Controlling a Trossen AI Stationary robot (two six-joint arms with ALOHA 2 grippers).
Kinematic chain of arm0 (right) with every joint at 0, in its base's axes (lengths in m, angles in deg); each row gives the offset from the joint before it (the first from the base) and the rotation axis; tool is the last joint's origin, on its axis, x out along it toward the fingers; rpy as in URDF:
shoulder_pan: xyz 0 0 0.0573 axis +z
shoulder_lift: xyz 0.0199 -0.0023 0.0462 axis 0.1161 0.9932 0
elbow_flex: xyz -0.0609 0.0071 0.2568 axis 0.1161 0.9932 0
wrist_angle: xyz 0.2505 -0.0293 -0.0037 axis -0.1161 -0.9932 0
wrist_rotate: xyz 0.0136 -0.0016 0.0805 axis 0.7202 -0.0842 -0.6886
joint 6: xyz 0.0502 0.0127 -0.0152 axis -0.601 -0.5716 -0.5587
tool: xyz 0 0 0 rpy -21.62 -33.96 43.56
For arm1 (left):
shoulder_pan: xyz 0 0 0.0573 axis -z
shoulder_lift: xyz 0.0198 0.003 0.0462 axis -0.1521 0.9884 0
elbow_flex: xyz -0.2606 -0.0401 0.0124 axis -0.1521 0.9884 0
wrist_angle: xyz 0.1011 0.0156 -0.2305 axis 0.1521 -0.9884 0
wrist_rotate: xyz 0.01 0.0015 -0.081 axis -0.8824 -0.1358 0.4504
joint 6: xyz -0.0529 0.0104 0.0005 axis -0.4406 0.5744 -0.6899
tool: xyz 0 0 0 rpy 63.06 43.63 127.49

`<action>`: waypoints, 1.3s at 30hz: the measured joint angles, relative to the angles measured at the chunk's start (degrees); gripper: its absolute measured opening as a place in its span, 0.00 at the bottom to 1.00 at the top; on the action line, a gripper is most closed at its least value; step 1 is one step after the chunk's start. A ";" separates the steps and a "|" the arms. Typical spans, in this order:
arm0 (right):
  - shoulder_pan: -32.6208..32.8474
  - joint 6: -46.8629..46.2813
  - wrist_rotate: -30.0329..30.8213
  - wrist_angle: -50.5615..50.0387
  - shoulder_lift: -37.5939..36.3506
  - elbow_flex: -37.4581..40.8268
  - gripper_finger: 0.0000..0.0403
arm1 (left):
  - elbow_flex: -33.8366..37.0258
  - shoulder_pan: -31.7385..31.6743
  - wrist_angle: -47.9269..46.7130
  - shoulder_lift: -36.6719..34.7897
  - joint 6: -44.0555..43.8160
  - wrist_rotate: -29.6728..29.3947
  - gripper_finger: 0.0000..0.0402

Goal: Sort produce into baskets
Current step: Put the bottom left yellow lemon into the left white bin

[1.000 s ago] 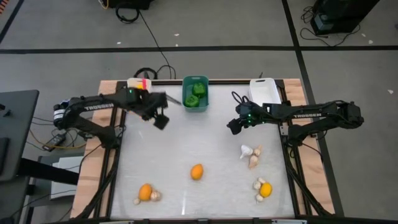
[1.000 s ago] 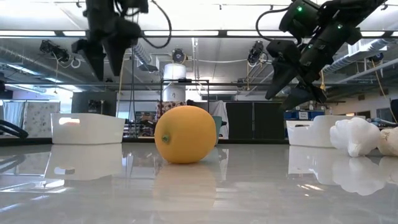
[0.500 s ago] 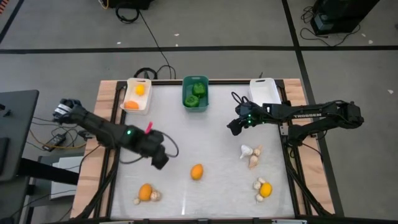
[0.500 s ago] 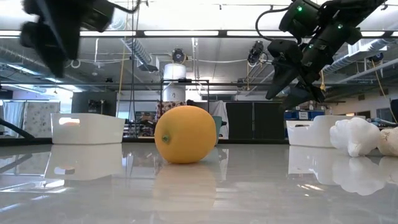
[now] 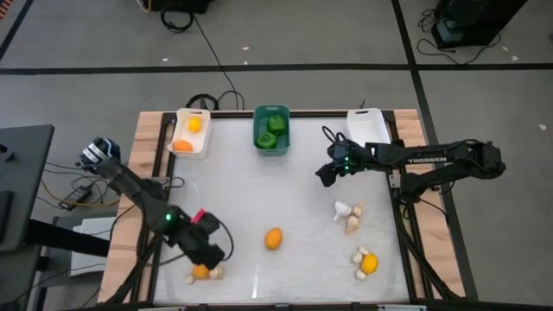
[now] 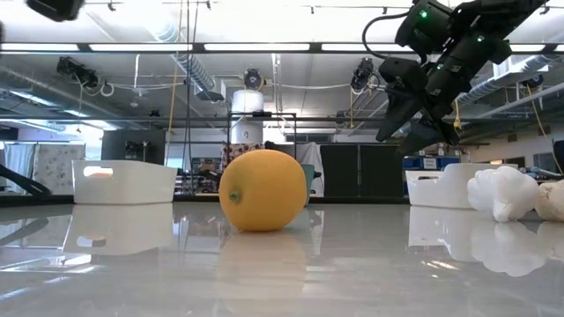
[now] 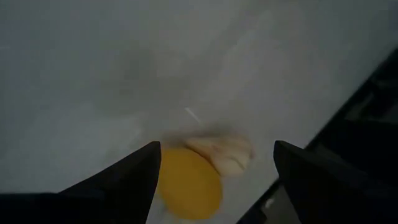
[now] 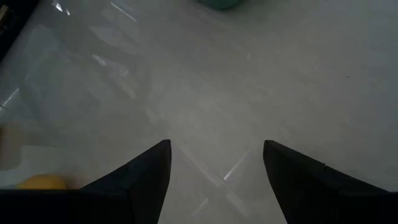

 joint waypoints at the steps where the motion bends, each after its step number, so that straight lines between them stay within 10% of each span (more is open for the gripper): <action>1: 0.00 0.22 0.02 -0.01 0.00 0.00 0.66 | 0.02 0.90 1.63 0.93 -0.12 0.64 0.79; 14: 0.00 2.66 -0.40 -0.17 0.00 0.00 0.66 | 0.00 7.59 9.24 8.33 -13.44 2.51 0.79; 39: 0.09 3.53 -9.50 7.44 12.84 0.00 0.66 | -4.09 6.74 0.76 10.82 -8.67 9.63 0.97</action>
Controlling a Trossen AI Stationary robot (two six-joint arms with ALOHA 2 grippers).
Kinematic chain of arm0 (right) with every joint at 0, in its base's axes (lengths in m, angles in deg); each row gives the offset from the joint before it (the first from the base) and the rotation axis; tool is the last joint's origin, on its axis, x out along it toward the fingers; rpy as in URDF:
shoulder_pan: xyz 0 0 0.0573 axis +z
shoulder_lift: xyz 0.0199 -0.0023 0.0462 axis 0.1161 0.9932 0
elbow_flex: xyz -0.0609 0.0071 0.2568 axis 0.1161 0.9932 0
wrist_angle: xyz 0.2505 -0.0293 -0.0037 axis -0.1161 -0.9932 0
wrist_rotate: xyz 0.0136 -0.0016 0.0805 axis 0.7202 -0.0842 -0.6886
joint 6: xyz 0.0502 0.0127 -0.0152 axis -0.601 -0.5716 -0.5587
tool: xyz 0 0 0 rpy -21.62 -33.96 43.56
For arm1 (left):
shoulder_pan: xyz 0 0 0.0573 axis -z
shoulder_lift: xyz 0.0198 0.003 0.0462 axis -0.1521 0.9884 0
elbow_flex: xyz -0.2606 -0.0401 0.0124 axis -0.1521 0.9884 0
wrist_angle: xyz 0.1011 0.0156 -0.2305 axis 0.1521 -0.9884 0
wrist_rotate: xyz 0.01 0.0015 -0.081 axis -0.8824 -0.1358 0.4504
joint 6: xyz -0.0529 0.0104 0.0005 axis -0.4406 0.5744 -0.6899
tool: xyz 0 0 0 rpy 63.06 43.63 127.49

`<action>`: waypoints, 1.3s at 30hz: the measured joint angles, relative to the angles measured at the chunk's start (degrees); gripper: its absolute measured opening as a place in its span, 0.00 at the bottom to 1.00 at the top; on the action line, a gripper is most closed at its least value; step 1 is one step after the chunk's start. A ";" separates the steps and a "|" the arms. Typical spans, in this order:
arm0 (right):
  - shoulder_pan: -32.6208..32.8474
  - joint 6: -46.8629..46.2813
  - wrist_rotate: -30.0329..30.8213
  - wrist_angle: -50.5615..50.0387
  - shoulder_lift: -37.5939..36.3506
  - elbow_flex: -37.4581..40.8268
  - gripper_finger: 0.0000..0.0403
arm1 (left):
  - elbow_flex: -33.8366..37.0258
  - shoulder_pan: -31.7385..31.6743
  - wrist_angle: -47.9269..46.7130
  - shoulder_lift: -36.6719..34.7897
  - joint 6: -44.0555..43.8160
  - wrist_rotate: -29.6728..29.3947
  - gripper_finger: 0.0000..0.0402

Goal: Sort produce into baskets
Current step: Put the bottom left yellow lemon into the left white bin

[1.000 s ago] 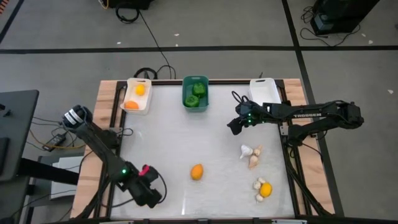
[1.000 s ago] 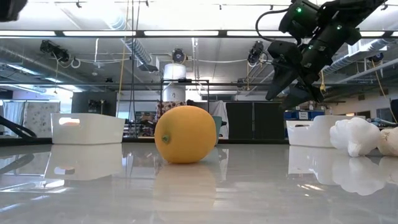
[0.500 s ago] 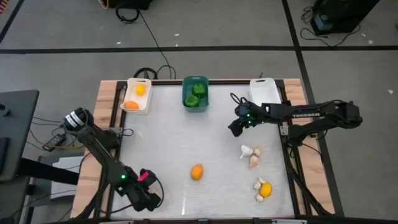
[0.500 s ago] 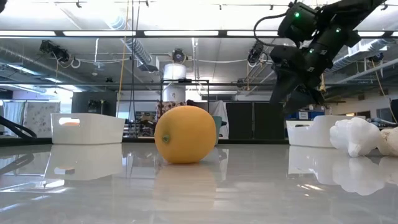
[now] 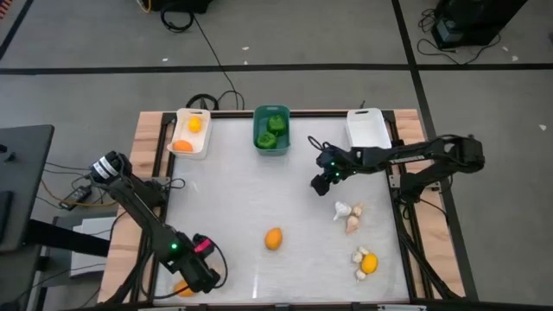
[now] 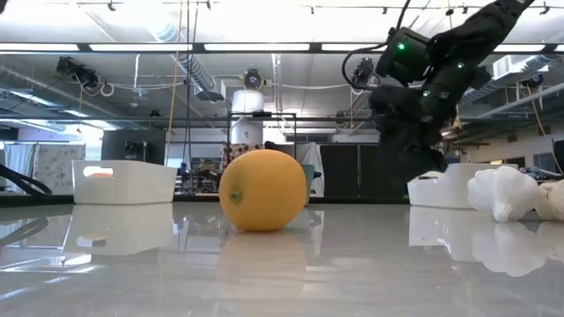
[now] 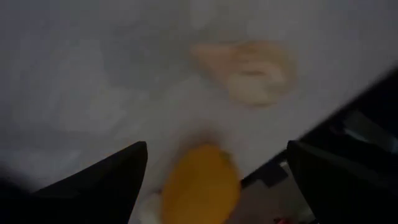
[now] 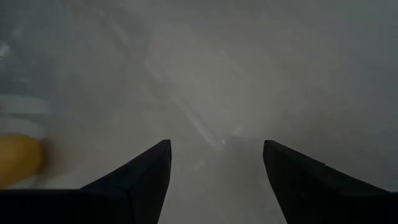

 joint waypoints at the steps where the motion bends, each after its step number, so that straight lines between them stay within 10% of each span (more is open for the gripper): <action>1: 0.00 -0.36 -0.30 1.85 0.42 0.00 0.66 | -0.99 -0.01 0.46 -0.02 3.81 -0.14 0.97; 8: -0.35 -1.64 -1.80 9.24 2.04 -0.02 0.66 | -4.34 1.70 -0.75 -0.14 19.30 -0.15 0.97; 39: -0.37 -7.17 -1.36 9.34 2.06 0.00 0.66 | -4.30 6.02 -3.31 14.43 7.23 17.28 0.97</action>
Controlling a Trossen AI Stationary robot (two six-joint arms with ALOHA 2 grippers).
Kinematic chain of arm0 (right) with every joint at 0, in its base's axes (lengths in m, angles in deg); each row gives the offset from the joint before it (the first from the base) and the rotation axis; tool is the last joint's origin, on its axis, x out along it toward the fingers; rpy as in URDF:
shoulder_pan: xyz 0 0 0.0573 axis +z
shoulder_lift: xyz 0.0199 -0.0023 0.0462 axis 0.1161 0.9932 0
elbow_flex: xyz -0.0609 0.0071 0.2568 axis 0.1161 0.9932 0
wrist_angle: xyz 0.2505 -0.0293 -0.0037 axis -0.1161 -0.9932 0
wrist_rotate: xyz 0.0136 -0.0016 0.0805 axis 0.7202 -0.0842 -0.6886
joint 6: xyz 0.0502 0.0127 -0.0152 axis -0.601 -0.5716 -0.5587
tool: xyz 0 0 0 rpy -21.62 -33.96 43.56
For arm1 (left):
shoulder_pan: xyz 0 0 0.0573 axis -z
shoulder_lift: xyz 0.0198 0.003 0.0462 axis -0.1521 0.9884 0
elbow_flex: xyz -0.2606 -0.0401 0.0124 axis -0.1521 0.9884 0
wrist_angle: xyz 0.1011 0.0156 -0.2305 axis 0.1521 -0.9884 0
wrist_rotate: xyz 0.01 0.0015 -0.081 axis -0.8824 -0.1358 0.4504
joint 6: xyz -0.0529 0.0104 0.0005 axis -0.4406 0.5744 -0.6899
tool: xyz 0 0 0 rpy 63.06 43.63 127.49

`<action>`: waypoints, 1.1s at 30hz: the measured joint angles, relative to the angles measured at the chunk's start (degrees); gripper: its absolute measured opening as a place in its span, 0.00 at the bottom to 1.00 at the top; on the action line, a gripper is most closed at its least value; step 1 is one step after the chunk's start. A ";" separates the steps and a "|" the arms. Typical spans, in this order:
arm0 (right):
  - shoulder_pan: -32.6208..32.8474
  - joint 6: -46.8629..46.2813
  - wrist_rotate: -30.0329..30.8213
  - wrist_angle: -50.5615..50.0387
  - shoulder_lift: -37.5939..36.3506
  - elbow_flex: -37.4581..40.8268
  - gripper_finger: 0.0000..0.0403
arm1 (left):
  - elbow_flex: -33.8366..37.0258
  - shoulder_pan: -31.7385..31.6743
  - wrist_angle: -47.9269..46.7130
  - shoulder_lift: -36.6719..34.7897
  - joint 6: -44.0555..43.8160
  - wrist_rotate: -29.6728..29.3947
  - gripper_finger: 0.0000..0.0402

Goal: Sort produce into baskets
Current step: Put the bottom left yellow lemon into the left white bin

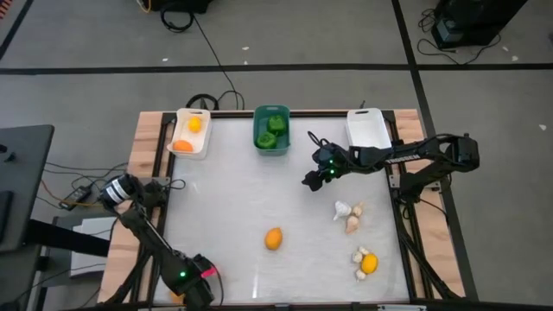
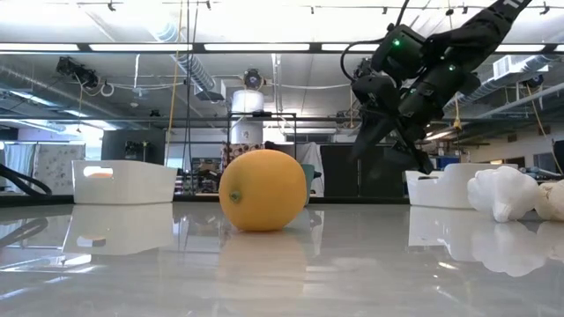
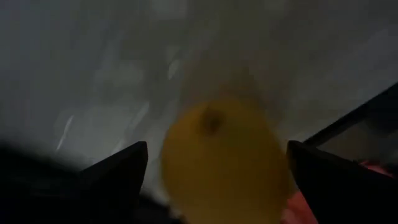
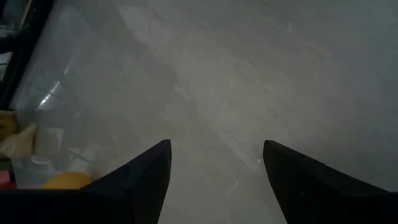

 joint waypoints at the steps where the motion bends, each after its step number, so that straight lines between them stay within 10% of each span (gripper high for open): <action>1: 0.16 -0.20 0.18 0.03 0.00 0.00 0.66 | 0.00 0.50 -0.94 0.00 -0.03 1.17 0.97; 33: 5.44 -2.83 4.65 0.47 0.00 0.00 0.66 | 0.07 0.08 -12.46 -4.81 1.71 -11.55 0.73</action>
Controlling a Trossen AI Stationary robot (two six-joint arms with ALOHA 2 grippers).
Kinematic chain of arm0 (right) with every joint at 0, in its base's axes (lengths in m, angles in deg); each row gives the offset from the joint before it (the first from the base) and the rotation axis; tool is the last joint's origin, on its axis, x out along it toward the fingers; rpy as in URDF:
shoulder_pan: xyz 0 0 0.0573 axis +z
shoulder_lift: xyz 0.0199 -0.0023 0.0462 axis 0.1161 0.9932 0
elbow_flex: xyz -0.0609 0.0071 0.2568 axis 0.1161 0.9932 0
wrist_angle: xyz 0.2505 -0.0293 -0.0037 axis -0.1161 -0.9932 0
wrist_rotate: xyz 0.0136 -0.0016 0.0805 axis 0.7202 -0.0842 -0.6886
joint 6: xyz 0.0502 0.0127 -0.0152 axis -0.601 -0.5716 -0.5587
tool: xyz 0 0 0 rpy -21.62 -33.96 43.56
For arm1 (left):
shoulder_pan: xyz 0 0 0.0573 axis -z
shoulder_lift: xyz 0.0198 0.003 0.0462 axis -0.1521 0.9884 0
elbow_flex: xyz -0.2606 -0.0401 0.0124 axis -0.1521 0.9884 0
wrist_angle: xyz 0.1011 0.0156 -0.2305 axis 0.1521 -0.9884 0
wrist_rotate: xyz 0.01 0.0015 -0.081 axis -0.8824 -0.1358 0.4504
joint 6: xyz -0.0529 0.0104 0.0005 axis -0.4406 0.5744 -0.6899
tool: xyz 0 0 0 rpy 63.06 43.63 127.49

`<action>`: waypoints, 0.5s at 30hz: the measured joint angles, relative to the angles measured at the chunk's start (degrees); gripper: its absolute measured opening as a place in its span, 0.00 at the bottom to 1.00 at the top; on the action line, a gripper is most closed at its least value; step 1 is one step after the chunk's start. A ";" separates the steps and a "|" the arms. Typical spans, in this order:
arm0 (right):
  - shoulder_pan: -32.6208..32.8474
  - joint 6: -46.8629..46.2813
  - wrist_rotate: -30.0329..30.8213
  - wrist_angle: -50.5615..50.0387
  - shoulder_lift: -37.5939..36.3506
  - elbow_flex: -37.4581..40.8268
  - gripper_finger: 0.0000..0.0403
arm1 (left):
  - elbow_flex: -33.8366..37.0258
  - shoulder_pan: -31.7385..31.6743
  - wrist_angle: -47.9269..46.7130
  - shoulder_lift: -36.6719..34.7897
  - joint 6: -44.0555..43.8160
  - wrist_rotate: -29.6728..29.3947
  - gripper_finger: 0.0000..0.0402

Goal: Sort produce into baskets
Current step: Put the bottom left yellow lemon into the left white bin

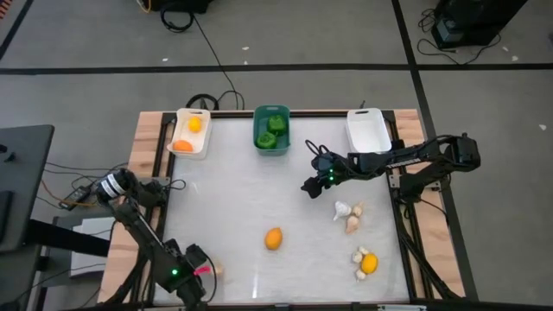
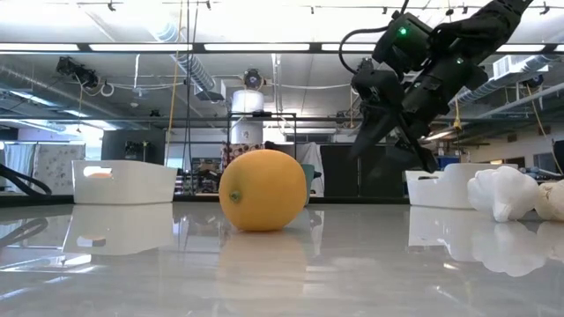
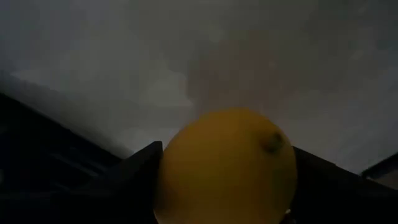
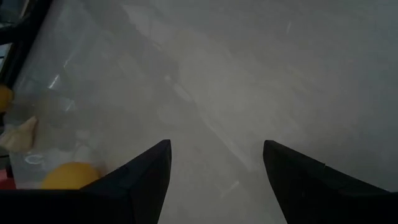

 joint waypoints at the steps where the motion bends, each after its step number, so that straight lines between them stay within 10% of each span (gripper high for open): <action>1: 0.00 0.06 -0.02 0.17 0.00 0.00 0.66 | -0.02 -0.67 -1.32 -0.99 0.14 -1.06 0.73; 15: 1.70 1.12 -0.06 0.86 0.00 0.02 0.66 | 0.00 -21.80 -20.38 -18.85 20.48 -22.21 0.73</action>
